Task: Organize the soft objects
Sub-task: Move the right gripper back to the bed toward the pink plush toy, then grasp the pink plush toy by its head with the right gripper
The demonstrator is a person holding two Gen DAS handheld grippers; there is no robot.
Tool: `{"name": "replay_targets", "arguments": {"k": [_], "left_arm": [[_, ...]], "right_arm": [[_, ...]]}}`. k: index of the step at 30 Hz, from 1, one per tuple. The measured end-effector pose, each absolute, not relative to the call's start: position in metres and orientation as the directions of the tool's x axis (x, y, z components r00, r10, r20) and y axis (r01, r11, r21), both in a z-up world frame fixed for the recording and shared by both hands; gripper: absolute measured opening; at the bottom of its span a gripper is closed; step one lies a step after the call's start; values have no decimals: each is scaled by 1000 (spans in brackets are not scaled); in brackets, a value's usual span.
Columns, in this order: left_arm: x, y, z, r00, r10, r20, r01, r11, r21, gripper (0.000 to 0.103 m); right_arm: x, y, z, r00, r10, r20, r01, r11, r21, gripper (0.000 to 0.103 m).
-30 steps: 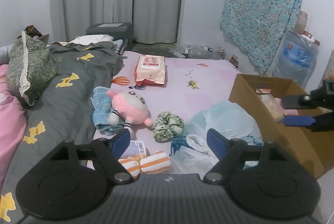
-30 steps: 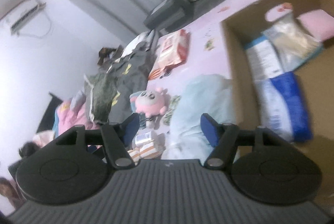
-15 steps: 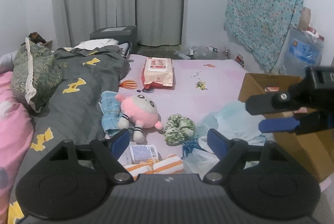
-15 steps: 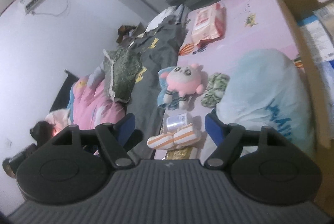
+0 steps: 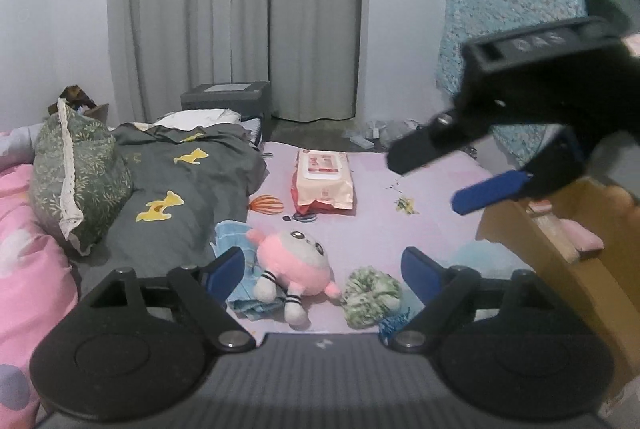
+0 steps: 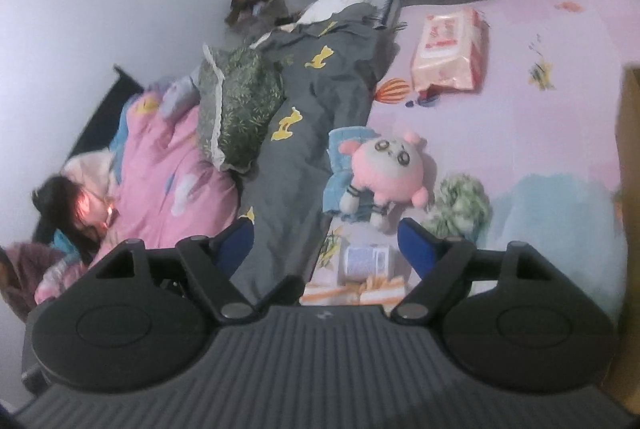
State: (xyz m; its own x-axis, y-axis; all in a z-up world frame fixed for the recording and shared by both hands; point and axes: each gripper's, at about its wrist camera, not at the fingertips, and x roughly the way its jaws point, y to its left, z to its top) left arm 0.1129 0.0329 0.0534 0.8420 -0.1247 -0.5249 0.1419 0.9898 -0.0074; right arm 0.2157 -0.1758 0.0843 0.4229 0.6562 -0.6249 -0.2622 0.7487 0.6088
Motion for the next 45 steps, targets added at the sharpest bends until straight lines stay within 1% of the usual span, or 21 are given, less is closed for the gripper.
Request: {"name": "replay_targets", "arguments": {"k": [1, 4, 7, 9, 11, 13, 18, 19, 22, 24, 27, 31, 35, 39, 45], "left_arm": [[120, 35, 53, 839, -124, -530, 141, 990, -8, 87], [142, 35, 48, 822, -126, -555, 158, 987, 10, 88], [168, 31, 36, 797, -147, -586, 186, 982, 7, 87], [187, 27, 25, 778, -136, -613, 185, 983, 17, 85], [208, 25, 14, 758, -122, -641, 181, 983, 26, 78], [229, 24, 3, 734, -114, -669, 178, 984, 28, 76], [277, 32, -23, 657, -79, -750, 140, 990, 18, 76], [285, 34, -28, 638, -82, -766, 137, 991, 8, 75], [305, 43, -43, 587, -87, -805, 115, 993, -23, 70], [312, 47, -51, 562, -97, -822, 100, 994, -49, 70], [316, 50, -56, 553, -94, -828, 83, 995, -58, 71], [316, 50, -50, 556, -101, -825, 83, 994, -67, 70], [309, 46, -32, 588, -104, -802, 84, 994, -67, 70], [293, 37, 1, 652, -111, -750, 91, 994, -68, 70], [252, 23, 57, 747, -159, -645, 132, 987, -90, 70]], "right_arm": [[228, -172, 83, 405, 662, -631, -261, 745, 613, 84], [268, -159, 69, 352, 659, -665, -224, 749, 624, 84], [314, -146, 38, 281, 659, -698, -153, 749, 645, 84], [339, -138, 12, 231, 668, -707, -86, 738, 669, 84], [359, -129, -12, 191, 670, -717, -61, 738, 673, 84], [376, -120, -33, 168, 662, -730, -49, 746, 665, 84], [421, -110, -80, 138, 635, -760, 4, 767, 641, 84], [427, -109, -87, 131, 636, -761, 19, 766, 643, 84], [443, -108, -114, 82, 668, -740, 76, 736, 673, 84], [448, -107, -128, 57, 708, -704, 100, 697, 710, 84], [450, -102, -138, 33, 734, -678, 101, 673, 733, 85], [450, -102, -130, 59, 726, -685, 73, 681, 729, 80], [443, -103, -104, 119, 708, -696, 6, 701, 713, 78], [428, -113, -65, 208, 711, -672, -67, 696, 715, 78], [387, -136, 13, 355, 706, -612, -207, 698, 685, 78]]}}
